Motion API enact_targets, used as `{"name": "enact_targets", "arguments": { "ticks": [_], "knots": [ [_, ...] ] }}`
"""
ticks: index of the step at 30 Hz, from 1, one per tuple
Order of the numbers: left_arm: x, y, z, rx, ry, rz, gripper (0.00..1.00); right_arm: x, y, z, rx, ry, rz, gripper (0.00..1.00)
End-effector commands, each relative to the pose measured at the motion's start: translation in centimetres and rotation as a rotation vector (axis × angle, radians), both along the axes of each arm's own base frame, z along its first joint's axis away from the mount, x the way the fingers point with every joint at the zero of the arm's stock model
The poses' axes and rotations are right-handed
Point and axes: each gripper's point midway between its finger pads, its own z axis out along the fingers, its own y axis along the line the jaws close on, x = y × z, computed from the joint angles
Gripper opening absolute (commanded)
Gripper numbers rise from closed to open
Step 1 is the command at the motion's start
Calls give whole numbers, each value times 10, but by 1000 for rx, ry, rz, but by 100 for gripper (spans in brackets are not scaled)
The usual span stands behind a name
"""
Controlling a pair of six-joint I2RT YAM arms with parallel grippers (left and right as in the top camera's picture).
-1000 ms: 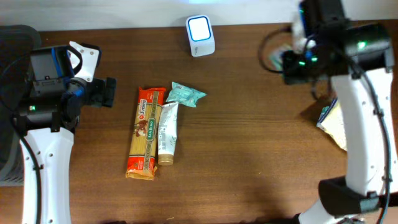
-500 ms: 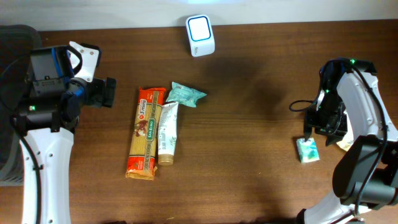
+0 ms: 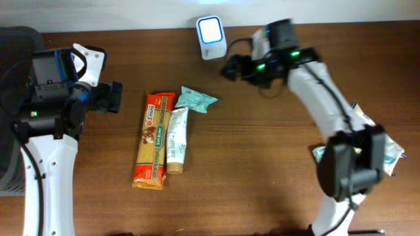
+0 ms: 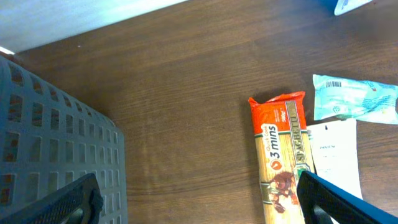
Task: Scan the item barcode
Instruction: 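Reach the right gripper to the teal wet-wipe pack and grasp it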
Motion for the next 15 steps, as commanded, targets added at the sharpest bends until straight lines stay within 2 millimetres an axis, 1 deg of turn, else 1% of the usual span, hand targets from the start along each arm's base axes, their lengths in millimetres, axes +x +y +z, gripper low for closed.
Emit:
{"name": "enact_targets", "arguments": {
  "ticks": [1,2,3,5,6,8,9,10,12,15],
  "knots": [
    [1,-1,4,4,-12,-16,99,-5,50,-61,55,186,-70,99],
    [1,-1,4,4,-12,-16,99,-5,57,-74,58,214,-83,100],
    [1,-1,4,4,-12,-16,99,-6,63,-84,58,230,-82,97],
    [1,-1,4,4,-12,-16,99,-10,79,-104,49,248,-62,87],
    [1,-1,4,4,-12,-16,99,-11,84,-116,38,269,-84,82],
    [1,-1,4,4,-12,-16,99,-14,89,-135,5,297,-126,69],
    [1,-1,4,4,-12,-16,99,-15,90,-139,-3,308,-136,62],
    [1,-1,4,4,-12,-16,99,-16,91,-142,-8,314,-138,57],
    [1,-1,4,4,-12,-16,99,-16,91,-143,-8,317,-140,51],
    [1,-1,4,4,-12,-16,99,-17,90,-146,-20,317,-145,50]
  ]
}}
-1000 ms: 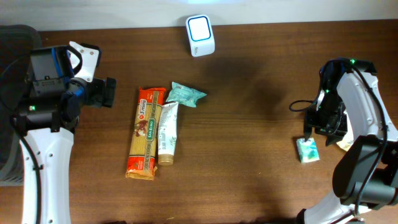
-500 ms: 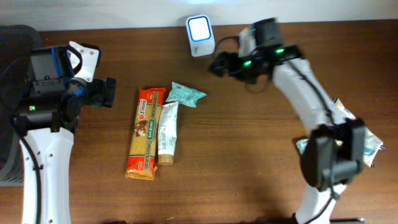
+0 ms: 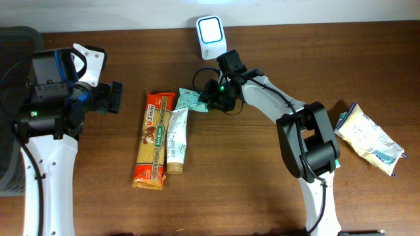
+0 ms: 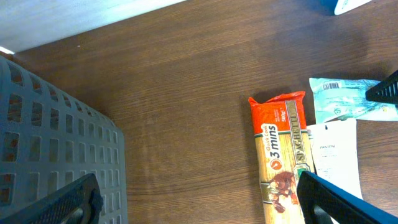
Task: Scan the item barcode
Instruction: 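Reach the right gripper to the teal wet-wipe pack and grasp it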
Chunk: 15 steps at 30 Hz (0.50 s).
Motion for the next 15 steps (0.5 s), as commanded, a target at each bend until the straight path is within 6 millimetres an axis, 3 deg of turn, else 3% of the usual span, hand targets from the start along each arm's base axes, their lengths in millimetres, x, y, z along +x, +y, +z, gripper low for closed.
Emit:
{"name": "enact_targets", "arguments": {
  "ticks": [1,3,5,9,11,12,15],
  "knots": [
    [1,-1,4,4,-11,-16,99,-2,-4,-15,-45,12,-18,47],
    [1,-1,4,4,-11,-16,99,-1,-10,-20,-74,9,-31,38],
    [1,-1,4,4,-11,-16,99,-1,-9,-22,-75,-10,-11,5],
    [1,-1,4,4,-11,-16,99,2,8,-7,11,-118,150,4],
    [1,-1,4,4,-11,-16,99,0,6,23,117,-204,308,4],
    [1,-1,4,4,-11,-16,99,-1,-8,44,141,-238,345,4],
    [1,-1,4,4,-11,-16,99,-1,-81,119,89,-336,316,4]
  ]
}}
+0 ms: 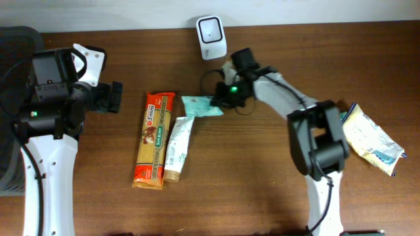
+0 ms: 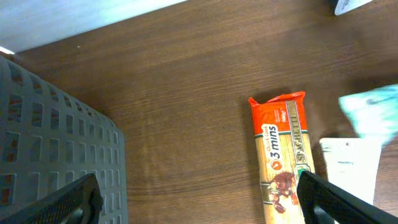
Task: Scan the item barcode
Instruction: 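Reach the right gripper to the teal wet-wipe pack and grasp it, then lift the teal pack and hold it under the scanner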
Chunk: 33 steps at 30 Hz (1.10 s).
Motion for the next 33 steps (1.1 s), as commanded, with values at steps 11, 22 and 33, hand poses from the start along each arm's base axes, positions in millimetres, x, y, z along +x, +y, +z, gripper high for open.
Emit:
{"name": "enact_targets", "arguments": {
  "ticks": [11,22,33],
  "knots": [
    [1,-1,3,3,-11,-16,99,-58,-122,270,-309,-613,-156,4],
    [1,-1,3,3,-11,-16,99,72,-77,312,-1063,-1280,-255,4],
    [1,-1,3,3,-11,-16,99,186,-24,208,-1331,-1775,92,4]
  ]
}}
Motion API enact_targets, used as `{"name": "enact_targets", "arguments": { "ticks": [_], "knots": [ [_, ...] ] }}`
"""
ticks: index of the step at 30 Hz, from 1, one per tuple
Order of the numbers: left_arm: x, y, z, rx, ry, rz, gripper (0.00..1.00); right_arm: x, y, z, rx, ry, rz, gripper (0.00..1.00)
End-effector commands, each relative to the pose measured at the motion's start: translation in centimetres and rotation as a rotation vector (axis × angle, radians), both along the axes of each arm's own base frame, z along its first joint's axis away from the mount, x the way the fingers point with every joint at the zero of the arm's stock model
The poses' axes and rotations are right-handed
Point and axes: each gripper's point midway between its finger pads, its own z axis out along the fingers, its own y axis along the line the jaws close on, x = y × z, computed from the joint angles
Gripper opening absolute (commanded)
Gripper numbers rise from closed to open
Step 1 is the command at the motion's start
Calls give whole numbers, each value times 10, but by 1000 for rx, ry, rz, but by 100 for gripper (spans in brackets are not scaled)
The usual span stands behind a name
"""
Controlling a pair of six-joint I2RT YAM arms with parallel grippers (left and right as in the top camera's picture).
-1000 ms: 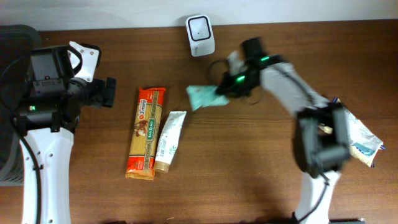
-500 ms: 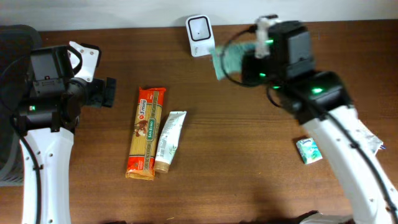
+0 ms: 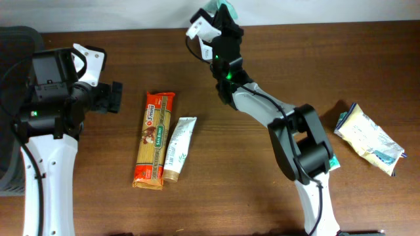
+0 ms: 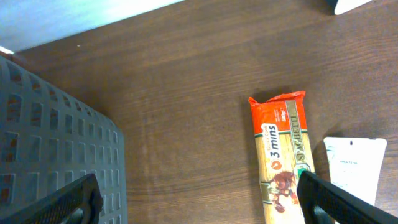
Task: Scan the item barcode
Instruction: 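Lift the teal pack and hold it under the scanner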
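Observation:
In the overhead view my right gripper [image 3: 220,16] is raised at the table's far edge, shut on the teal packet [image 3: 218,6], of which only a bit shows at the top. The white scanner [image 4: 351,5] stands there; the raised arm covers most of it from overhead, and a white corner [image 3: 197,29] shows beside the gripper. My left gripper [image 3: 115,97] hangs open at the left, holding nothing [image 4: 199,199].
An orange spaghetti packet [image 3: 152,141] and a white tube [image 3: 178,147] lie side by side left of centre. A grey slatted basket [image 4: 56,143] stands at the far left. A yellowish packet [image 3: 367,137] lies at the right.
My right gripper, which was low on the table at the teal packet just right of the spaghetti, is now lifted at the scanner with the packet. The left arm is unchanged.
My right gripper was near the scanner while the teal packet lay beside the tube. It then reached the packet, later had it shifted right with the tube nudged, and now holds it up at the scanner. The left gripper stayed open.

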Motion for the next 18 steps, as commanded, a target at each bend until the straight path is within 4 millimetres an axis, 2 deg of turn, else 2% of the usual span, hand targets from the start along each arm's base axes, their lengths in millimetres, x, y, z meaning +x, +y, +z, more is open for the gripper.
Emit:
{"name": "enact_targets", "arguments": {
  "ticks": [1,3,7,11,12,15,18],
  "knots": [
    [1,-1,4,4,-13,-16,99,16,-4,-13,-72,-14,44,4],
    [1,-1,4,4,-13,-16,99,21,-2,-18,-79,-14,68,4],
    [1,-1,4,4,-13,-16,99,28,20,-11,-88,-46,172,4],
    [1,-1,4,4,-13,-16,99,47,28,-20,-99,-21,175,4],
    [1,-1,4,4,-13,-16,99,50,29,-21,-110,-20,173,4],
    [1,-1,4,4,-13,-16,99,56,25,-43,-175,38,165,4],
    [1,-1,4,4,-13,-16,99,60,16,-46,-175,44,145,4]
  ]
}}
